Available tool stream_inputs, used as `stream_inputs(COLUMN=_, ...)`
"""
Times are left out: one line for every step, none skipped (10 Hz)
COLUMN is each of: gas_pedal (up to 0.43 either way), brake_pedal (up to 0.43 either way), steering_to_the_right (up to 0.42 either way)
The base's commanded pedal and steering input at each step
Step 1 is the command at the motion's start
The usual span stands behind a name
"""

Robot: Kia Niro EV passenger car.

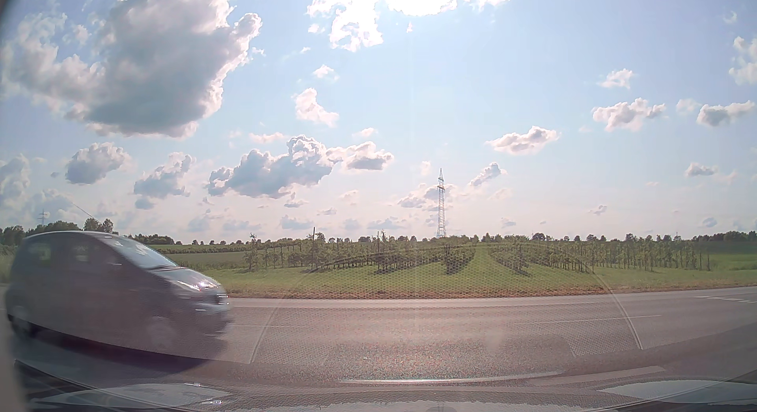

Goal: Follow the waypoints while adhering to traffic rules and regulations

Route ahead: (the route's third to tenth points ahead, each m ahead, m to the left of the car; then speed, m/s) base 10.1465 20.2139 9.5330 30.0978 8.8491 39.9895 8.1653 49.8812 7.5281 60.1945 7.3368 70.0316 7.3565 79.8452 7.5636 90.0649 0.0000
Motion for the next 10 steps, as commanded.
stream_inputs(gas_pedal=0.0, brake_pedal=0.396, steering_to_the_right=0.0)
stream_inputs(gas_pedal=0.0, brake_pedal=0.396, steering_to_the_right=0.0)
stream_inputs(gas_pedal=0.0, brake_pedal=0.39, steering_to_the_right=0.0)
stream_inputs(gas_pedal=0.0, brake_pedal=0.39, steering_to_the_right=0.0)
stream_inputs(gas_pedal=0.0, brake_pedal=0.384, steering_to_the_right=0.0)
stream_inputs(gas_pedal=0.0, brake_pedal=0.384, steering_to_the_right=0.0)
stream_inputs(gas_pedal=0.0, brake_pedal=0.384, steering_to_the_right=0.0)
stream_inputs(gas_pedal=0.0, brake_pedal=0.384, steering_to_the_right=0.0)
stream_inputs(gas_pedal=0.0, brake_pedal=0.384, steering_to_the_right=0.0)
stream_inputs(gas_pedal=0.0, brake_pedal=0.384, steering_to_the_right=0.0)
